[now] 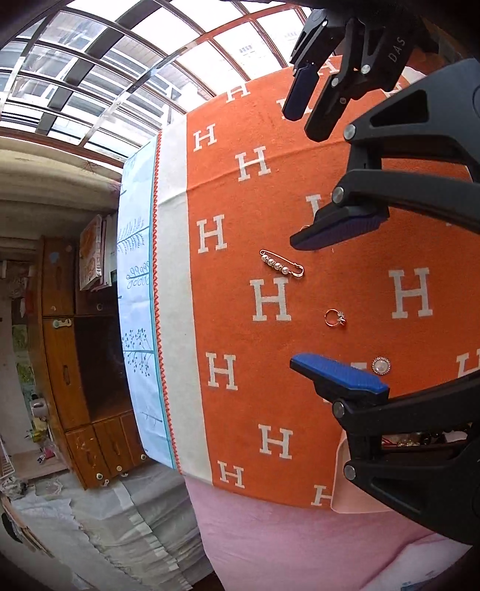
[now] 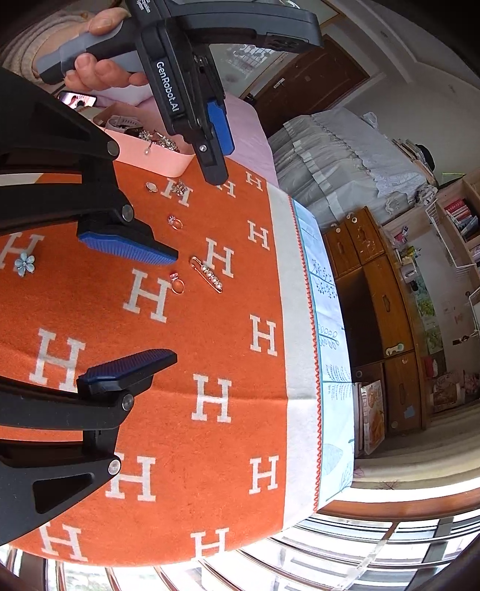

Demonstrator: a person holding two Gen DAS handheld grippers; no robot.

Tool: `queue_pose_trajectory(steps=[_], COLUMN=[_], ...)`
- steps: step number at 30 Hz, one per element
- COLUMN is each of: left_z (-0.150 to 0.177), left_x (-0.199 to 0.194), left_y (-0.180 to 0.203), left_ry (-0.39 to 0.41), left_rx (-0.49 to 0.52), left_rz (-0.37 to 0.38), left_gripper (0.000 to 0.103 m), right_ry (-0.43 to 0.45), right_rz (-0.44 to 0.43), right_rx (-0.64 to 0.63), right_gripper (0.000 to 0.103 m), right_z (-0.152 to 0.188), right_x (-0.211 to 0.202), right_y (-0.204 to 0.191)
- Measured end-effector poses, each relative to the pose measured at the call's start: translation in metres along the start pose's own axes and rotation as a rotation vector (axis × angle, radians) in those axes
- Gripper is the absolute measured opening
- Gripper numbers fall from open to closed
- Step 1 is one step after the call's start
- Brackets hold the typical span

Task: Organize jewelry
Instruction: 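Grasp the pearl safety pin with the left tool and lift it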

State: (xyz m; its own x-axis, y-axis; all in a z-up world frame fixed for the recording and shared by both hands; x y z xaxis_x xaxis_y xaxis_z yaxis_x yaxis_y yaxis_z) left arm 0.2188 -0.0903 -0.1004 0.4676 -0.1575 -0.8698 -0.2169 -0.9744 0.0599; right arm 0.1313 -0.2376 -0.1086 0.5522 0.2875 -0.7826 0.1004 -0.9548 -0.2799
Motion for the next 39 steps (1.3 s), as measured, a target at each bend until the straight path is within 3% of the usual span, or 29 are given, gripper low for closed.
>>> queue_pose_trajectory(steps=[7, 12, 18, 19, 20, 21, 22, 28, 39], left_z=[-0.009, -0.006, -0.005, -0.005, -0.006, -0.006, -0.006, 0.001, 0.038], left_x=[0.074, 0.115, 0.129, 0.129, 0.129, 0.128, 0.127, 0.096, -0.027], left_y=[0.006, 0.01, 0.02, 0.02, 0.019, 0.018, 0.017, 0.008, -0.015], left_ry=[-0.138, -0.222, -0.228, -0.225, -0.22, -0.218, -0.222, -0.171, -0.01], left_rx=[0.037, 0.042, 0.095, 0.098, 0.101, 0.1, 0.093, 0.056, -0.001], left_rz=[0.068, 0.092, 0.075, 0.06, 0.048, 0.04, 0.043, 0.042, 0.148], left_gripper=[0.054, 0.04, 0.036, 0.028, 0.014, 0.009, 0.005, 0.005, 0.005], right_ry=[-0.066, -0.09, -0.113, -0.116, -0.119, -0.122, -0.125, -0.133, -0.122], right_rz=[-0.011, -0.002, 0.006, 0.007, 0.008, 0.007, 0.006, 0.006, -0.027], right_rx=[0.04, 0.06, 0.072, 0.073, 0.075, 0.078, 0.08, 0.062, -0.032], right_gripper=[0.049, 0.049, 0.049, 0.049, 0.049, 0.049, 0.049, 0.049, 0.049], right_z=[-0.003, -0.001, 0.001, 0.001, 0.001, 0.002, 0.003, 0.008, 0.046], right_x=[0.037, 0.054, 0.069, 0.071, 0.074, 0.075, 0.075, 0.074, 0.035], right_y=[0.005, 0.013, 0.02, 0.02, 0.02, 0.02, 0.021, 0.018, -0.008])
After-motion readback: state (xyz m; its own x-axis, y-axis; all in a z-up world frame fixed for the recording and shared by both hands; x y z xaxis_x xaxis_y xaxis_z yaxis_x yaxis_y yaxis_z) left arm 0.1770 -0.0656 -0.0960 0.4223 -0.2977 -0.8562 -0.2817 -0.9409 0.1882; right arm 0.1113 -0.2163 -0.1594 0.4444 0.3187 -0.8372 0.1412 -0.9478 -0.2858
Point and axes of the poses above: each gripper's, at about its wrist camera, not at the fingertips, and x roughly the way its jaws point, y to its right, z to its underside, the point moved 7 cm from there along x, roughly the way its jaws point, and after that the axes turned 4 degrees about -x, right-handed, at the moved point
